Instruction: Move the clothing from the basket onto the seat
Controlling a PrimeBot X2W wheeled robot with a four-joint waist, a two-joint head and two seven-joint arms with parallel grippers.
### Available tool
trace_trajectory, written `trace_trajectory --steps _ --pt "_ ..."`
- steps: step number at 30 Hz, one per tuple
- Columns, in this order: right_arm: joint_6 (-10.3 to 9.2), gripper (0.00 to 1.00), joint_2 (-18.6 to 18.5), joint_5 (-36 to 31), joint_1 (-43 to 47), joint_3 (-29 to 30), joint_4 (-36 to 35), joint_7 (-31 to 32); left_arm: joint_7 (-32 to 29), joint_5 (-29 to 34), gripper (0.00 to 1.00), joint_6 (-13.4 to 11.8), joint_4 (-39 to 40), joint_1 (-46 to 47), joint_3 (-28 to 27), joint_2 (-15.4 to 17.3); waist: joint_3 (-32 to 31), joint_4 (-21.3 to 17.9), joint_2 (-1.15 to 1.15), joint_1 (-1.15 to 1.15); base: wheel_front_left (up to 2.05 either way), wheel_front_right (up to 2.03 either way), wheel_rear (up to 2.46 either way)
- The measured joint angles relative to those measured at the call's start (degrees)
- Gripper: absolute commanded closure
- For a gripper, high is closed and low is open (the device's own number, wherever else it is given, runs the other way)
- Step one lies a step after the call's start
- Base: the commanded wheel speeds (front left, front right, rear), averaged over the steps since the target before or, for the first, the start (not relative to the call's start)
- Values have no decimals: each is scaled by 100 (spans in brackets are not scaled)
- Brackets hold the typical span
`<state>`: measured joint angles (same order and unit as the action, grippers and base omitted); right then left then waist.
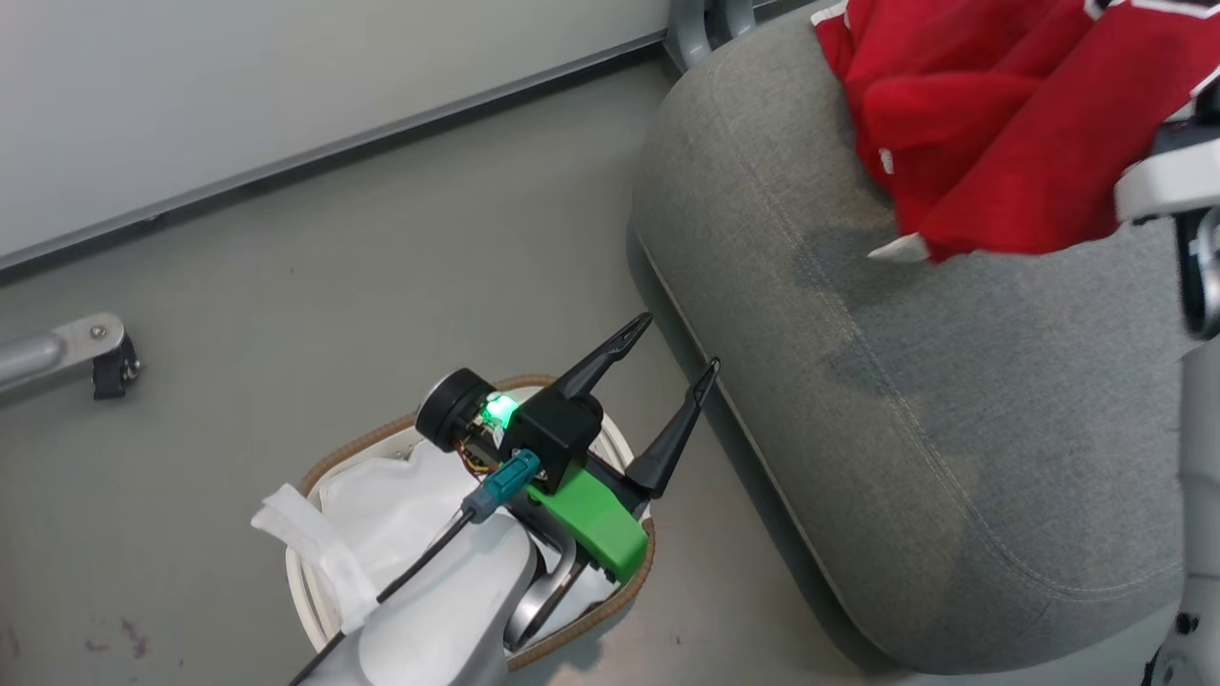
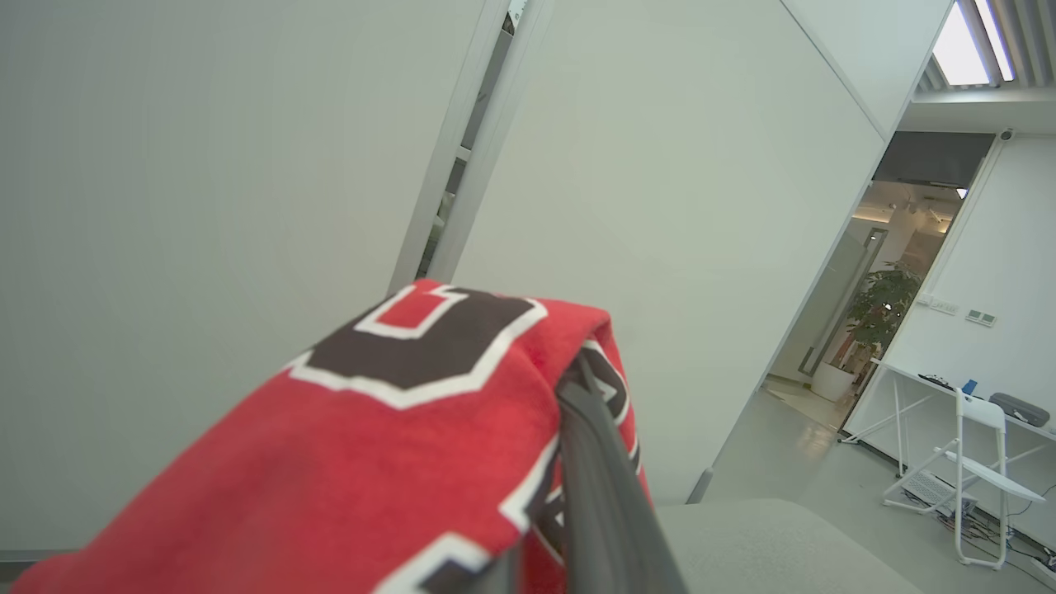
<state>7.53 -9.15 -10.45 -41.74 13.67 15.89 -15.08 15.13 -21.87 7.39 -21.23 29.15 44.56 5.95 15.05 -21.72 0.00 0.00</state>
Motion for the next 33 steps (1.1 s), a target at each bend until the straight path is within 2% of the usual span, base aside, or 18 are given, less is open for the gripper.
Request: trace_trajectory --steps 5,11,17,21,26,33 --pt "1 100 -426 -186 -765 353 318 0 1 155 0 0 146 234 -30 101 363 209 0 0 0 0 0" --pt "0 100 -1138 -359 -1585 878 1002 52 0 405 0 0 280 589 20 207 940 505 0 0 0 0 0" --pt "0 100 -1451 -628 -1850 1496 1540 67 1 495 0 0 336 821 26 202 1548 797 0 1 0 0 0" --pt "0 100 -1427 -829 -1846 1650 1884 42 1 537 0 0 352 908 33 205 1936 968 0 1 0 0 0" --pt "0 100 -1098 -996 -1702 1812 2309 9 1 563 0 0 343 910 32 246 2387 1142 0 1 0 0 0" --pt "1 98 -714 -1051 -1447 1777 2238 8 1 559 0 0 302 908 55 266 2699 1239 0 1 0 0 0"
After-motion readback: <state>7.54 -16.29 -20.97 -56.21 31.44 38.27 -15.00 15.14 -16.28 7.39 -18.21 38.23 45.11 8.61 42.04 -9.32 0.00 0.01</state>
